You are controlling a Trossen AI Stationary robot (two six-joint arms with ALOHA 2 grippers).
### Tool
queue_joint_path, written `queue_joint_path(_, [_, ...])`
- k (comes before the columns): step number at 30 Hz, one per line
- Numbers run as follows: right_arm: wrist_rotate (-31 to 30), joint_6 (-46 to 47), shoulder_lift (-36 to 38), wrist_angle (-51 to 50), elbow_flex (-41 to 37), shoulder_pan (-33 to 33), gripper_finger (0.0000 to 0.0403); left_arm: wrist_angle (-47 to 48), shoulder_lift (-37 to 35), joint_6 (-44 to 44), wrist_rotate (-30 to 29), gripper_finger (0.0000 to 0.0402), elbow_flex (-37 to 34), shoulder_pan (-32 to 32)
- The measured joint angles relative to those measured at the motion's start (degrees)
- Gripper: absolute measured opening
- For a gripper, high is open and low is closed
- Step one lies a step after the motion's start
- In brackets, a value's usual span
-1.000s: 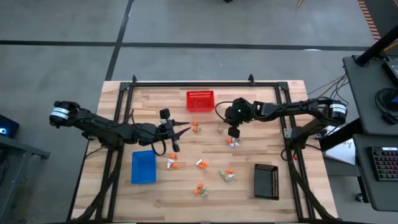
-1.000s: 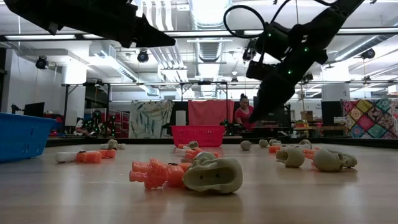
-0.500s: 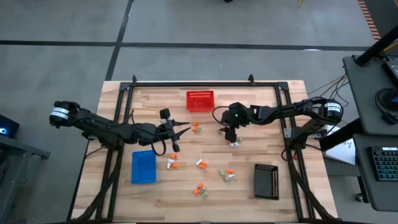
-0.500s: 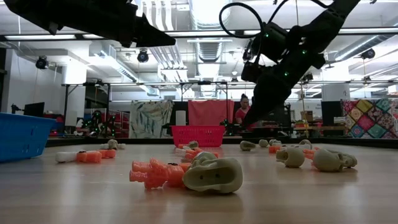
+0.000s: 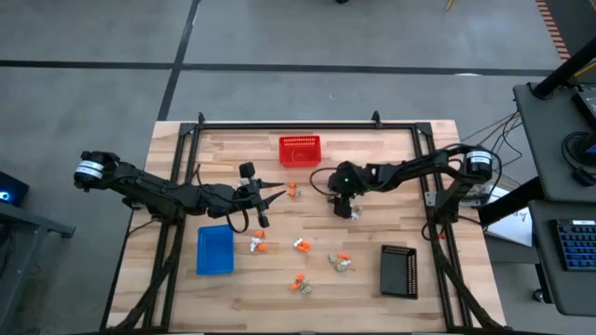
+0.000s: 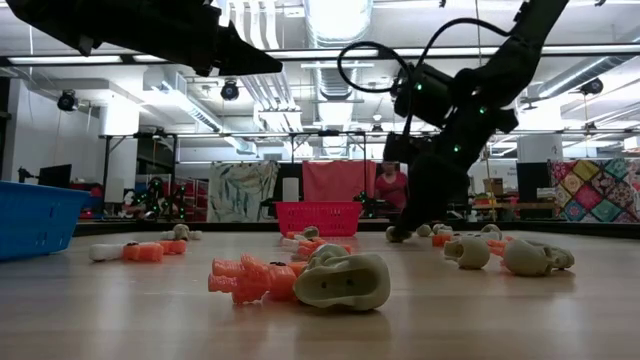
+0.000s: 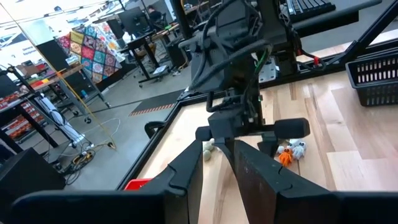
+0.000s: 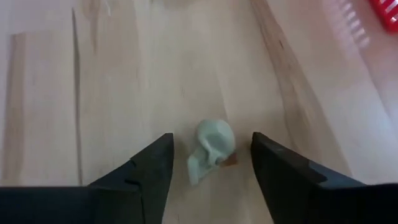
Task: Sort Halloween decoration
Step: Put the gray skull toy into the black bin
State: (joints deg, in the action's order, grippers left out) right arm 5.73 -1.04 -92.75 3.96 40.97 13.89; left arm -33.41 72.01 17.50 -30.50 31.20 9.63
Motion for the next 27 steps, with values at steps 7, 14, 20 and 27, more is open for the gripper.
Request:
queue_joint_path(7, [0.3,0.0,-1.2,1.2,0.0,0.0,0.0129,0.0,0.0,0.0,0.0,0.0075,0.0,0.0])
queue_joint_path(14, [0.3,0.0,-1.0,1.2,0.0,0.0,0.0076,0.0,0.0,-0.2,0.0,0.0075,0.0,0.0])
queue_joint_path(20, [0.3,0.3,-0.4,0.9,0.0,0.0,0.0072,-0.4,0.0,-0.6,0.0,0.0075,0.0,0.0])
queue_joint_path(27, [0.6,3.0,5.5,-7.9,3.2,-0.2,0.0071,-1.5,0.0,-2.0,0.1,0.0075,0.0,0.0])
